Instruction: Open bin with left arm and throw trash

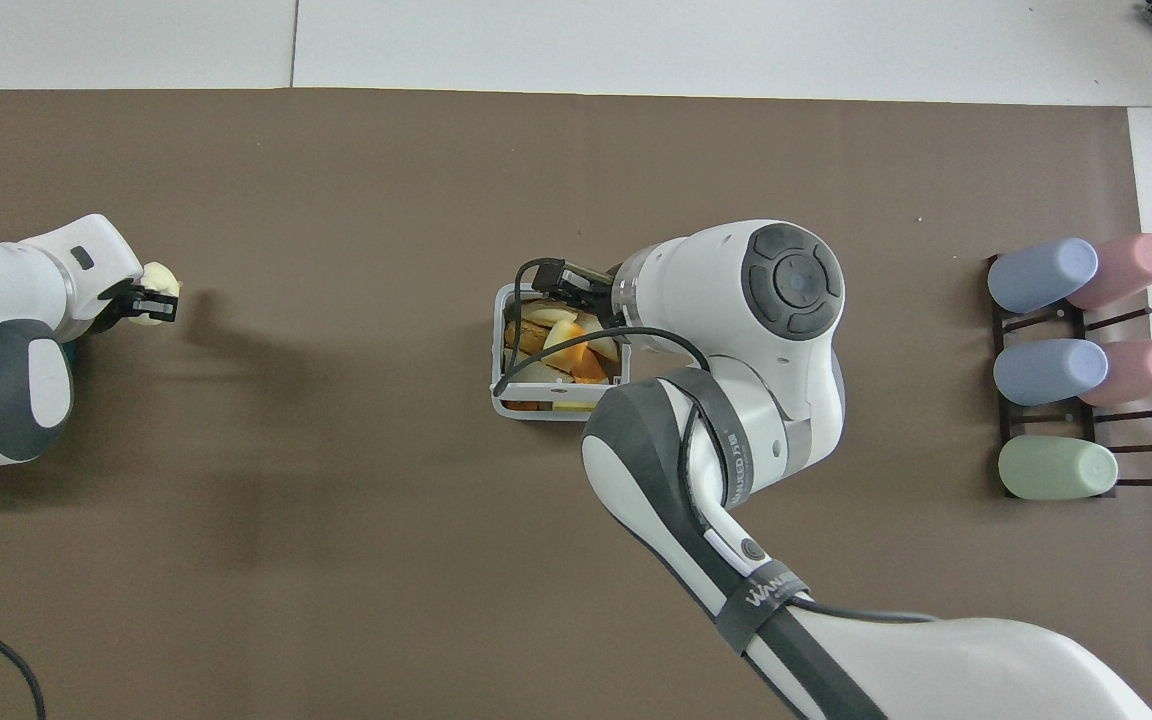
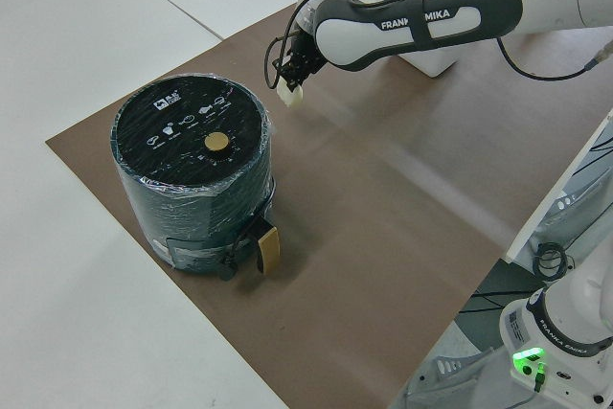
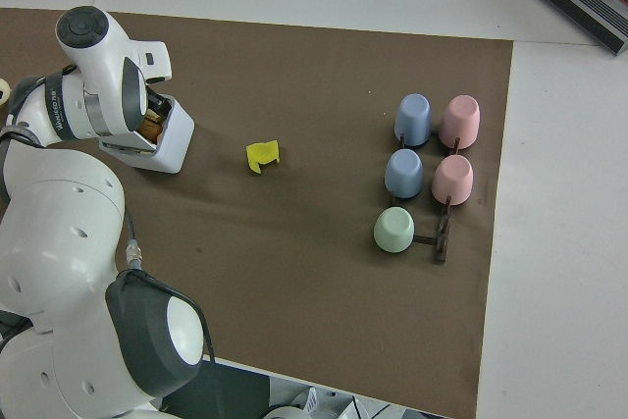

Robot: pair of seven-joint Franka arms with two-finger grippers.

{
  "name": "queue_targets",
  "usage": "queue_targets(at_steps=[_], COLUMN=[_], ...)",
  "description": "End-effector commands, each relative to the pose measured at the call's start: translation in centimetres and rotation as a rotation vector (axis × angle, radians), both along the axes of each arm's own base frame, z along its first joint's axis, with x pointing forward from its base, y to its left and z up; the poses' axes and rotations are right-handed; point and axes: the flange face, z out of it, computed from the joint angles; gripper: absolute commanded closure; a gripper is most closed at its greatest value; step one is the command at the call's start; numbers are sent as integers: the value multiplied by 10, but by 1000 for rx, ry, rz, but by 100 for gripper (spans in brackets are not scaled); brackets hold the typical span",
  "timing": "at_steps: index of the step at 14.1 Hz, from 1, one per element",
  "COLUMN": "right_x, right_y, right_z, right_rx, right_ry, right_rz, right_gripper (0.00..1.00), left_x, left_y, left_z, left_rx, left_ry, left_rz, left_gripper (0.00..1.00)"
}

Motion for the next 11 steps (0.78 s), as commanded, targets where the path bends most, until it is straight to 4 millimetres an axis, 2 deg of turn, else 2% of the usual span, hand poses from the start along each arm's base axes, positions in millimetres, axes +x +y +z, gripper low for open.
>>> queue_targets(at_steps=[1, 2, 6, 7, 8, 9, 10, 11], right_x=[3, 6, 29, 33, 39, 40, 36, 30], right_y=[-14, -28, -119, -140, -175, -200, -215, -220], right_z=[17, 29, 44, 39, 21, 4, -13, -27], right_rx=[-35, -85, -220, -239, -262, -280, -293, -300], right_ry=[-35, -58, -93, -100, -96, -106, -101, -82], right_rz=[15, 31, 198, 245, 275, 319, 356, 385], right_gripper=[0, 0, 0, 0, 0, 0, 0, 0], left_x=[2, 3, -6, -11, -18, -24, -32, -40], left_y=[-38, -58, -141, -166, -189, -208, -230, -250], left_z=[19, 24, 33, 35, 36, 37, 38, 39], left_rx=[-7, -18, -75, -89, -110, -131, -162, -207], left_ry=[32, 32, 9, 8, 5, 10, 10, 12], left_rz=[30, 47, 110, 125, 158, 189, 215, 247], left_gripper=[100, 100, 100, 100, 100, 100, 100, 100])
